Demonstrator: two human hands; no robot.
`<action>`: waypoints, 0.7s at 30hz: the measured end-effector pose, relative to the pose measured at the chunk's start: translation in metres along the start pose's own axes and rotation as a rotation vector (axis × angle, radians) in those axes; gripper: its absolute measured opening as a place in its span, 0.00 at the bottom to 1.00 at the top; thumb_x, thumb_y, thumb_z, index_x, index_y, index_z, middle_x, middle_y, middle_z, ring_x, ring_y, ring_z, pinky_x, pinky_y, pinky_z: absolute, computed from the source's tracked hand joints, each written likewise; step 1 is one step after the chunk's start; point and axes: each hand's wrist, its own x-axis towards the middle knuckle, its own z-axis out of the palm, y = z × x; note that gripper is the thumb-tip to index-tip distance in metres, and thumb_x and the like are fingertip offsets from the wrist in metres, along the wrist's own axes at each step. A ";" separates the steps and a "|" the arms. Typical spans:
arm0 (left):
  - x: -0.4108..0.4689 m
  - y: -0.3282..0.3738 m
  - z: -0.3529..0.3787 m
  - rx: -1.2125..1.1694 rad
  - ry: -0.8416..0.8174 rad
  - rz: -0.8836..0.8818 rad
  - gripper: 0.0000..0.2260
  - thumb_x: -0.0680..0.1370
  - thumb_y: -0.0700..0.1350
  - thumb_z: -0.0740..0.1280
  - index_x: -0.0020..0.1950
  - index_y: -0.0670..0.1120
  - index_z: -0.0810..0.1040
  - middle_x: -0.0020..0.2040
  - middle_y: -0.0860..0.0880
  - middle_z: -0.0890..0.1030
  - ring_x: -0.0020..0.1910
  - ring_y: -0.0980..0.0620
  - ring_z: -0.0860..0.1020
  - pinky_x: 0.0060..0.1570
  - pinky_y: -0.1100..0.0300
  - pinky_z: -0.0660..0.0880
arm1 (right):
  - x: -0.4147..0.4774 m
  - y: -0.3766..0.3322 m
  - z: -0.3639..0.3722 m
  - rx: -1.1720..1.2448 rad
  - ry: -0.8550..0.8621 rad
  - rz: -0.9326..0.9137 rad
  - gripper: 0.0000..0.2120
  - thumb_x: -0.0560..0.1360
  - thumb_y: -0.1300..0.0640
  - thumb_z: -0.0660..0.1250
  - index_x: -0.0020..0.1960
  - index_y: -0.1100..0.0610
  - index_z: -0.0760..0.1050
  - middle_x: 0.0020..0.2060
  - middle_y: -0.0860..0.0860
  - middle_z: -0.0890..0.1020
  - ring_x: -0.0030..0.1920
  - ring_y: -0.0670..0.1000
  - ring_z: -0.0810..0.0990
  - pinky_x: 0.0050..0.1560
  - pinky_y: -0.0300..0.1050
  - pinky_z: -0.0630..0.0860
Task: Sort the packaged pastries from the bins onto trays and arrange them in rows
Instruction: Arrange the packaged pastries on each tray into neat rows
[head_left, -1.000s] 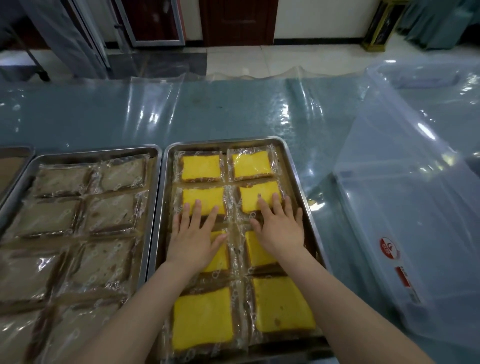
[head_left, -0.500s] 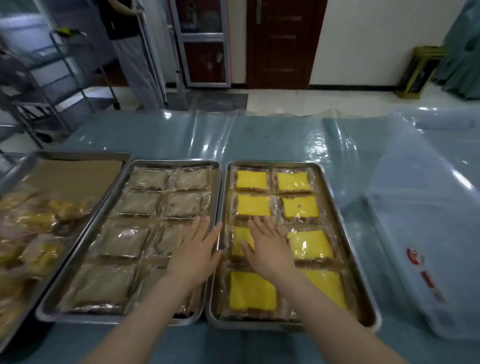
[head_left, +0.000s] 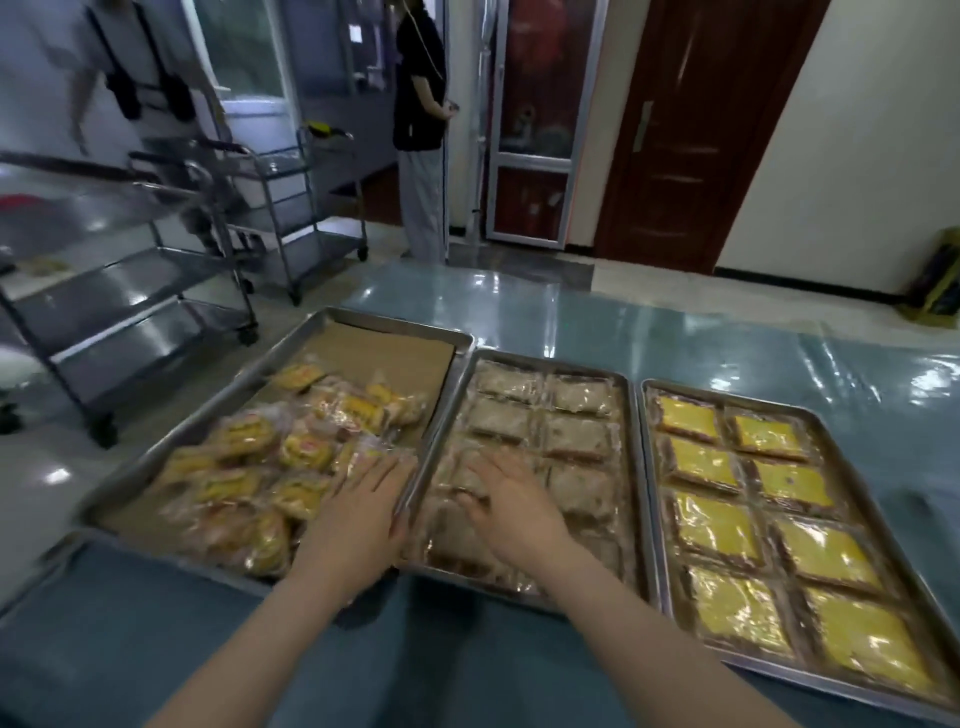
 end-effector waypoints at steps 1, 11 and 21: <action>-0.007 -0.019 -0.010 0.005 0.007 -0.014 0.24 0.79 0.51 0.58 0.75 0.53 0.58 0.75 0.53 0.62 0.73 0.53 0.59 0.71 0.56 0.49 | 0.007 -0.019 0.008 0.010 -0.004 -0.013 0.25 0.79 0.45 0.58 0.73 0.52 0.64 0.75 0.51 0.62 0.75 0.50 0.55 0.73 0.45 0.51; 0.002 -0.142 -0.054 0.028 -0.047 -0.027 0.24 0.79 0.51 0.57 0.75 0.56 0.57 0.75 0.55 0.61 0.74 0.54 0.58 0.73 0.52 0.54 | 0.072 -0.093 0.038 0.071 -0.025 0.026 0.22 0.79 0.45 0.60 0.71 0.49 0.66 0.71 0.48 0.67 0.71 0.49 0.63 0.71 0.44 0.58; 0.047 -0.240 -0.046 -0.003 -0.088 -0.076 0.24 0.78 0.49 0.62 0.73 0.54 0.63 0.73 0.54 0.64 0.72 0.54 0.61 0.72 0.54 0.55 | 0.165 -0.106 0.098 0.103 -0.086 0.114 0.21 0.79 0.49 0.61 0.70 0.54 0.69 0.68 0.50 0.71 0.69 0.51 0.66 0.68 0.42 0.61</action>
